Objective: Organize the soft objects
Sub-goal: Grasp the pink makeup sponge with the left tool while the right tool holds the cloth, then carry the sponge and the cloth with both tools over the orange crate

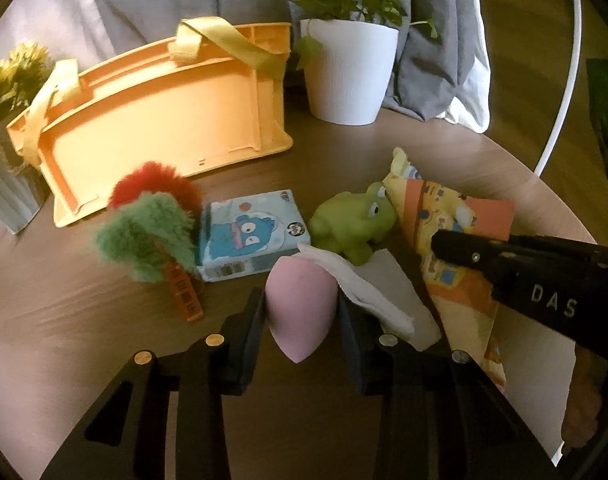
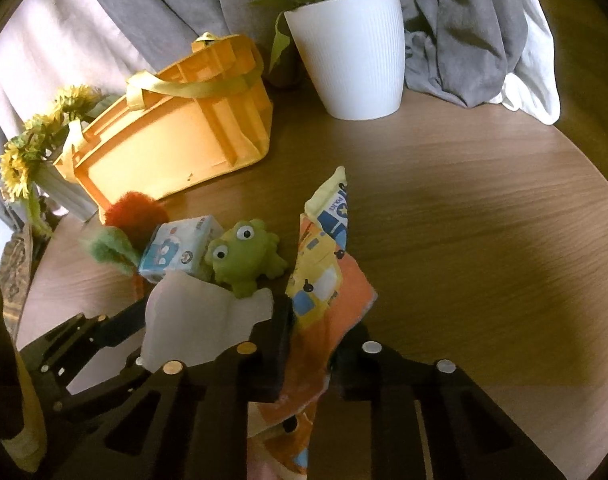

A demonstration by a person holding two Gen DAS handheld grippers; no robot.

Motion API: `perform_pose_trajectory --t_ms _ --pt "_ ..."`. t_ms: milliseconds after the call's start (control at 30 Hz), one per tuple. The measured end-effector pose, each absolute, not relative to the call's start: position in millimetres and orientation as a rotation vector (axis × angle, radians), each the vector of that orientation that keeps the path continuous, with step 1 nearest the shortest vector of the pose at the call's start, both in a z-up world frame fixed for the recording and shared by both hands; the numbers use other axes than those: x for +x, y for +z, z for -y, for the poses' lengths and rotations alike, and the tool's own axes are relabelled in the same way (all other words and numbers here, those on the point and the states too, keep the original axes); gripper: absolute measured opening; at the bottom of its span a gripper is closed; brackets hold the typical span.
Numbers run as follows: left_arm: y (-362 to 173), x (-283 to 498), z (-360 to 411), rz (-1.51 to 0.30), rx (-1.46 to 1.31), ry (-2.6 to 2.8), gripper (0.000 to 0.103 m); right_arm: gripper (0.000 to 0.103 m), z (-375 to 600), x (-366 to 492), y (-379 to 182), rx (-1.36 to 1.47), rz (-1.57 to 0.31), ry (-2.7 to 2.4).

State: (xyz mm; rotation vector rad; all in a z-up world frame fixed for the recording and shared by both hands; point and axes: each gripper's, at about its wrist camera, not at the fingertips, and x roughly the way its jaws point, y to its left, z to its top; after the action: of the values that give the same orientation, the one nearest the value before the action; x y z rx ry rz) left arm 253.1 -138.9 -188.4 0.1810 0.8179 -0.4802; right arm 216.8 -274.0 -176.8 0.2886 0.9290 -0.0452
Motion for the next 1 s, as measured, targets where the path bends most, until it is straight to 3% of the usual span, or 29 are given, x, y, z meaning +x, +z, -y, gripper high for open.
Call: perform_pose_trajectory --t_ms 1000 --pt "-64 229 59 -0.538 0.057 -0.383 0.035 0.014 215 207 -60 0.244 -0.693 0.042"
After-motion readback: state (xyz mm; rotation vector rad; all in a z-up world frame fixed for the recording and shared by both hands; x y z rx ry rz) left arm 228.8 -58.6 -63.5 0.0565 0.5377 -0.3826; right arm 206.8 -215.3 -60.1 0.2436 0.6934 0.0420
